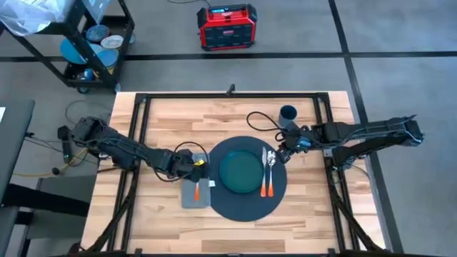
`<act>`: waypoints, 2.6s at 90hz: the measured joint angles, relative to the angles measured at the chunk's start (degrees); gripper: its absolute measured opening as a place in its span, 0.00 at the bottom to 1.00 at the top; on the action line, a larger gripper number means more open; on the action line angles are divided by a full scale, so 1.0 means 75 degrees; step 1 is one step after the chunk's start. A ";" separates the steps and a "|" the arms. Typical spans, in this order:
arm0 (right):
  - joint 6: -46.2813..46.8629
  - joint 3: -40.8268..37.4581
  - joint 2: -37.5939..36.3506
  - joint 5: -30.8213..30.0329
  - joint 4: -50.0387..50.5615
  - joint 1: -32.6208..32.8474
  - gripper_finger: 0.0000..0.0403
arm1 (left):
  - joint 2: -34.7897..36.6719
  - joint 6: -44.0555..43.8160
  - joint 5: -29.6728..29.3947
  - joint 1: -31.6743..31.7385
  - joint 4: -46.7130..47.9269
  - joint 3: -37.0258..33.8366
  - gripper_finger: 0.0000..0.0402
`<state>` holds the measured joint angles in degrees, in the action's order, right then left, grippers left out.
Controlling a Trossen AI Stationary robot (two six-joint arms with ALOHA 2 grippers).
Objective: Set table place
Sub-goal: Adjust the orange fork on the gray table napkin, then put the blue cup to the top of the blue tablemat
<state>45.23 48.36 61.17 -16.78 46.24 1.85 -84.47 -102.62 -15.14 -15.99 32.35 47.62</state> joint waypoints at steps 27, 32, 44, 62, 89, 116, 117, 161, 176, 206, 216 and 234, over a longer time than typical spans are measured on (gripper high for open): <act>-0.0267 0.0000 0.0000 -0.0006 0.0003 -0.0316 0.18 | 0.0107 0.0514 -0.0134 -0.0002 -0.0416 0.0000 0.07; -0.0424 0.0000 0.0000 -0.0006 0.0005 -0.0563 0.18 | 0.0181 0.1014 -0.0282 -0.0002 -0.0877 0.0022 0.07; -0.0962 0.0000 -0.0003 0.0221 0.0005 -0.1359 0.18 | 0.0198 0.2846 -0.0734 0.0007 -0.2339 0.0235 0.07; -0.2252 0.0000 -0.0002 0.0920 0.0012 -0.2715 0.18 | 0.0201 0.6669 -0.0771 0.0117 -0.5929 0.0286 0.07; -0.4055 0.0038 0.0003 0.2387 0.0023 -0.4413 0.38 | 0.0207 0.9314 -0.0509 0.0501 -0.8929 0.0289 0.07; -0.4872 0.0894 0.0886 0.2666 0.0208 -0.5178 0.52 | 0.0207 0.9153 0.0242 0.0897 -0.8797 0.0286 0.07; -0.4911 0.0918 0.0966 0.2661 0.0263 -0.5185 0.52 | 0.0207 0.9153 0.0246 0.0902 -0.8795 0.0286 0.07; -0.5641 0.1014 0.3068 0.1445 0.0601 -0.5379 0.41 | 0.0207 0.9117 0.0255 0.0893 -0.8453 0.0286 0.07; -0.5549 0.1014 0.2949 0.1686 0.0976 -0.5261 0.04 | 0.0207 0.9111 0.0257 0.0891 -0.8233 0.0286 0.07; -0.2693 0.1014 0.1202 0.2252 0.2468 -0.2431 0.00 | 0.0207 0.9135 0.0257 0.0890 -0.7813 0.0286 0.07; -0.1973 0.1014 0.1322 0.2217 0.2655 -0.1651 0.00 | 0.0207 0.9150 0.0258 0.0890 -0.7822 0.0286 0.07; -0.2034 0.1011 0.2026 0.1911 0.2622 -0.1550 0.00 | 0.0207 0.9122 0.0311 0.0890 -0.7824 0.0286 0.07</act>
<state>29.97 55.94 76.36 -2.44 65.90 -9.78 -82.91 -34.21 -12.81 -9.32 -26.33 49.76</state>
